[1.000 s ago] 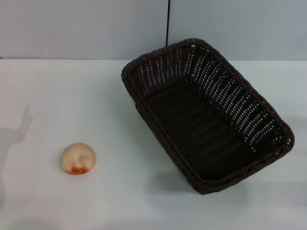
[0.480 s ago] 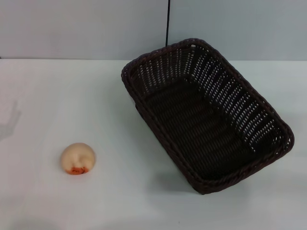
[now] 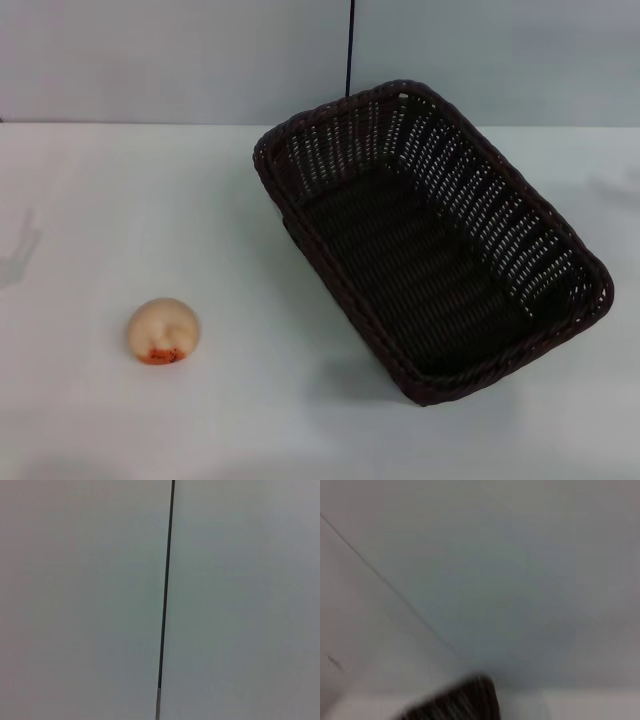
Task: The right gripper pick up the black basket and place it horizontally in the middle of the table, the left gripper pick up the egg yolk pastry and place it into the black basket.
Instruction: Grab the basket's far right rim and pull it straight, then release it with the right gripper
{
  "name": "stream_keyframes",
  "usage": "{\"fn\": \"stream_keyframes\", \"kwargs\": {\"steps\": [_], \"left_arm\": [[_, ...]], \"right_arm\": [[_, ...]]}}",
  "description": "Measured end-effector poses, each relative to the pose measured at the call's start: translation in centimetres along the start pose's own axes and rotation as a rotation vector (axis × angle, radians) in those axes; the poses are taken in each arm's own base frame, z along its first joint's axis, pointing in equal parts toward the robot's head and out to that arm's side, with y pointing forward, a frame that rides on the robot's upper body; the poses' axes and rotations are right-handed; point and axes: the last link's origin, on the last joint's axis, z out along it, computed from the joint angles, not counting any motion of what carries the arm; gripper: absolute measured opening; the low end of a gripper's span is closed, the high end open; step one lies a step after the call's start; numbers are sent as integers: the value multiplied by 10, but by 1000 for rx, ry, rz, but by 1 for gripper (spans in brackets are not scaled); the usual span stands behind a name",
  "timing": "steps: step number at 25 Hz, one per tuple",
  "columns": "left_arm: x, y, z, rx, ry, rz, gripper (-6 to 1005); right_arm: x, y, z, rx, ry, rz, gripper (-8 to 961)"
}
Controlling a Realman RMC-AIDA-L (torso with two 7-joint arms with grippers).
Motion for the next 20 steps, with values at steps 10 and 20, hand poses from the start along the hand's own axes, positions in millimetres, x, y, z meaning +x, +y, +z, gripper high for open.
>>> {"fn": "stream_keyframes", "kwargs": {"steps": [10, 20], "left_arm": [[-1, -2, -5, 10, -9, 1, 856], [-3, -3, -9, 18, -18, 2, 856]], "right_arm": [[-57, 42, 65, 114, 434, -17, 843], [-43, 64, 135, 150, 608, -42, 787]]}}
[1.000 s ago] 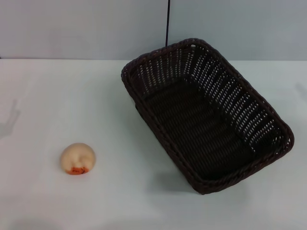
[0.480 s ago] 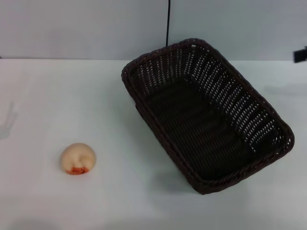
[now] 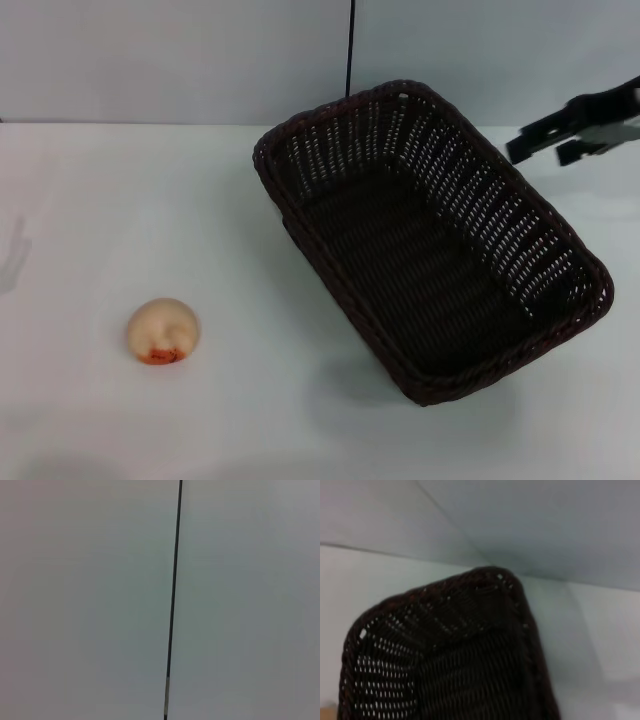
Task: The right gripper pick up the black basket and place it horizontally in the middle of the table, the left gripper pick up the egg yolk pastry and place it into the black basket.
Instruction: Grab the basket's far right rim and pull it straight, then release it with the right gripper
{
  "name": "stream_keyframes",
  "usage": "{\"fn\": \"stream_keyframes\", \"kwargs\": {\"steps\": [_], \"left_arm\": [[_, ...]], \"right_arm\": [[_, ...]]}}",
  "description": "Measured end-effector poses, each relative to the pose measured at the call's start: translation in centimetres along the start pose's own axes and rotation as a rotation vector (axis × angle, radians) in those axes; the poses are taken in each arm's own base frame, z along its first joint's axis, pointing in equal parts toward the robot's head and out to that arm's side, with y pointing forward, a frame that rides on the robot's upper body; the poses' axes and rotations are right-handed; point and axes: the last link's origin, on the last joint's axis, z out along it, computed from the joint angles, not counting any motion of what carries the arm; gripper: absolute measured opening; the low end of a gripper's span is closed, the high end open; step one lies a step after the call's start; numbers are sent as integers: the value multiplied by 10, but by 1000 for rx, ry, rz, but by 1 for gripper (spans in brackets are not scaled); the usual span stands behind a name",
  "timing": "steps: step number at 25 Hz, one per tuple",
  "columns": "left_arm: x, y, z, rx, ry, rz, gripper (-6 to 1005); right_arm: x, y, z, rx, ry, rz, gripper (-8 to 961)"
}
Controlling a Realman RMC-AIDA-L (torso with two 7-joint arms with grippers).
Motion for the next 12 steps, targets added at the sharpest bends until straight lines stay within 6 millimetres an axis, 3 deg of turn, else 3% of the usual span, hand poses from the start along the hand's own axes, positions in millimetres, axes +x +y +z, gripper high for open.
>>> {"fn": "stream_keyframes", "kwargs": {"steps": [6, 12], "left_arm": [[0, 0, -1, 2, -3, 0, 856], [0, -5, -4, 24, -2, 2, 856]], "right_arm": [[-2, 16, 38, 61, 83, -40, 754], [-3, 19, 56, 121, 78, -50, 721]]}}
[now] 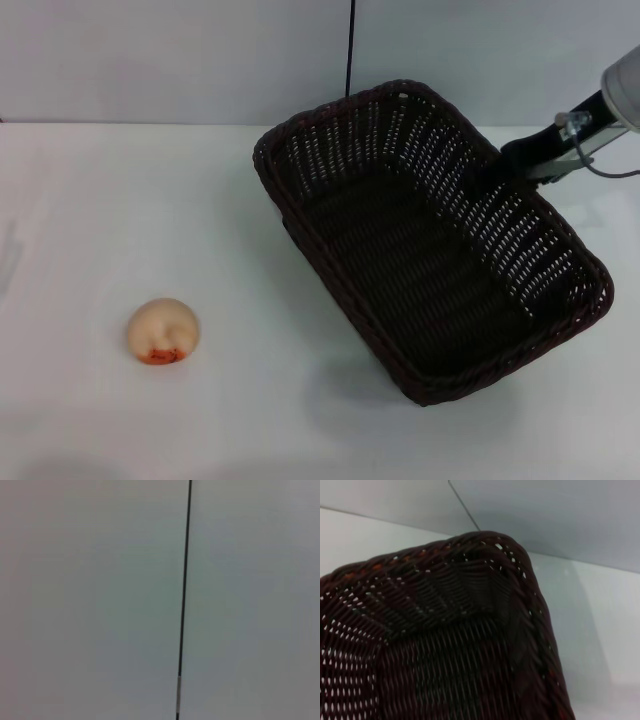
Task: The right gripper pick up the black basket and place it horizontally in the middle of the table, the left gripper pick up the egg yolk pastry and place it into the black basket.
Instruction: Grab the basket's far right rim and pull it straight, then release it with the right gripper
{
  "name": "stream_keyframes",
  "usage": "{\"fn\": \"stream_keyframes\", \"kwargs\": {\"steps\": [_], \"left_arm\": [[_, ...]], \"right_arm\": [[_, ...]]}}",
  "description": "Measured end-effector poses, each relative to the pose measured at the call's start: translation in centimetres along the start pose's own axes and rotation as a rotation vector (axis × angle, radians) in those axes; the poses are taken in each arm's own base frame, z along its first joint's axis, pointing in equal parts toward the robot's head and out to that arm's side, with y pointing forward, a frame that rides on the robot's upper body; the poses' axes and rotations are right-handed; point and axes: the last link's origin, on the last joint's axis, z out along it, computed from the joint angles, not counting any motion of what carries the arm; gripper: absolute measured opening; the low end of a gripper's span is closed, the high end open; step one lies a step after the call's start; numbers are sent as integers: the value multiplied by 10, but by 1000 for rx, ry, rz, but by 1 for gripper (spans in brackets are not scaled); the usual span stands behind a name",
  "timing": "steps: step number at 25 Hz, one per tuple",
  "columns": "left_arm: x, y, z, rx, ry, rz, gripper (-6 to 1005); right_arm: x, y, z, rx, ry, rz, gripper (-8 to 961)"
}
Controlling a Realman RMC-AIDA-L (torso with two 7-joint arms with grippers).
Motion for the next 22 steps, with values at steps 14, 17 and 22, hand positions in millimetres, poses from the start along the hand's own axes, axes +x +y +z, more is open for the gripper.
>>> {"fn": "stream_keyframes", "kwargs": {"steps": [14, 17, 22], "left_arm": [[2, -3, 1, 15, 9, 1, 856], [2, -4, 1, 19, 8, 1, 856], [2, -6, -2, 35, 12, 2, 856]], "right_arm": [[3, -1, 11, -1, -19, -2, 437], [3, 0, 10, 0, -19, -18, 347], [2, 4, 12, 5, -14, -52, 198]]}}
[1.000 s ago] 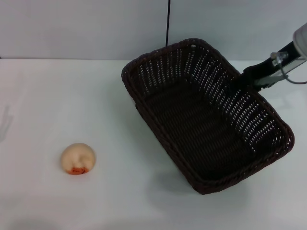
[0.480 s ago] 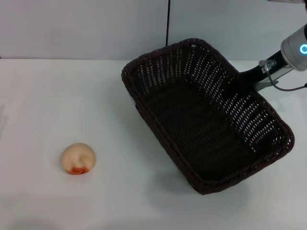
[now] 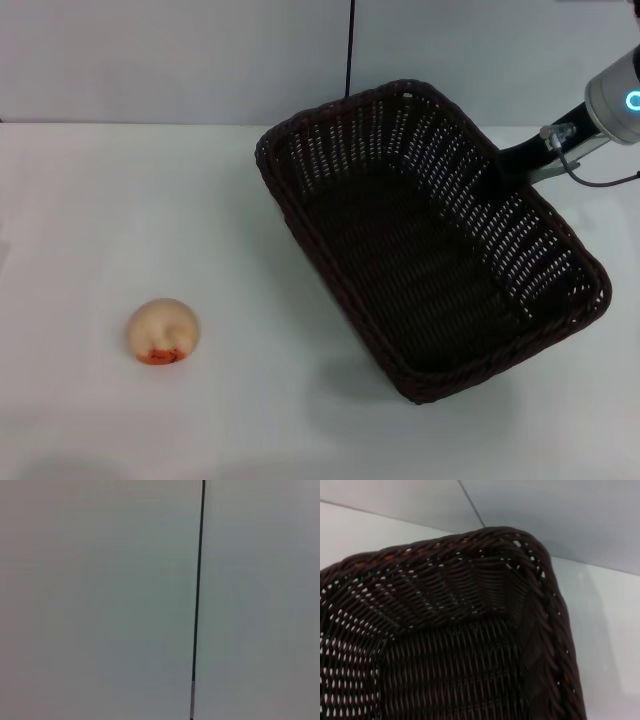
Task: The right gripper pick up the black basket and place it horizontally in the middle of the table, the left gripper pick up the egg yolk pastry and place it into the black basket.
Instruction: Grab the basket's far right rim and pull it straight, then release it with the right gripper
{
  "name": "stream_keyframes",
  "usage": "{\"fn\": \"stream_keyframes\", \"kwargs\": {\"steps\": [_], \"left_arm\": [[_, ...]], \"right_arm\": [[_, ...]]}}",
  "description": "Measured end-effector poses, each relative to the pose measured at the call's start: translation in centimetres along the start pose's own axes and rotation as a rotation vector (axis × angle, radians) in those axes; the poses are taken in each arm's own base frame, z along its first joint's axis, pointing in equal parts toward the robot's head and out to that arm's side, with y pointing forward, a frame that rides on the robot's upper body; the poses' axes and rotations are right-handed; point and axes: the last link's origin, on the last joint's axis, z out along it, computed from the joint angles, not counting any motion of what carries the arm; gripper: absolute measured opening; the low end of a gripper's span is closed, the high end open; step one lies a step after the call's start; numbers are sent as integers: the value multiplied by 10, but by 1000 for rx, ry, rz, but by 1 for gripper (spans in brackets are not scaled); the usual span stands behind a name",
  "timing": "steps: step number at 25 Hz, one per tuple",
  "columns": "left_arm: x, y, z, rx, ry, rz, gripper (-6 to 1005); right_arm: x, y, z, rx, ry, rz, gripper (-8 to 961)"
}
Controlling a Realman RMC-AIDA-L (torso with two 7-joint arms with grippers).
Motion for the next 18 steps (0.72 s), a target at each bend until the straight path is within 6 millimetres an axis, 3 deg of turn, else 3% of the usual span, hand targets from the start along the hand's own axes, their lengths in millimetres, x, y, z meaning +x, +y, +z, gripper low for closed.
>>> {"fn": "stream_keyframes", "kwargs": {"steps": [6, 13, 18], "left_arm": [[0, -1, -2, 4, 2, 1, 856], [0, -4, -14, 22, -5, 0, 855], [-1, -5, -26, 35, -12, -4, 855]], "right_arm": [[-7, 9, -9, 16, 8, -174, 140], [-26, 24, -33, 55, -26, -600, 164], [-38, 45, -35, 29, -32, -850, 180]]}}
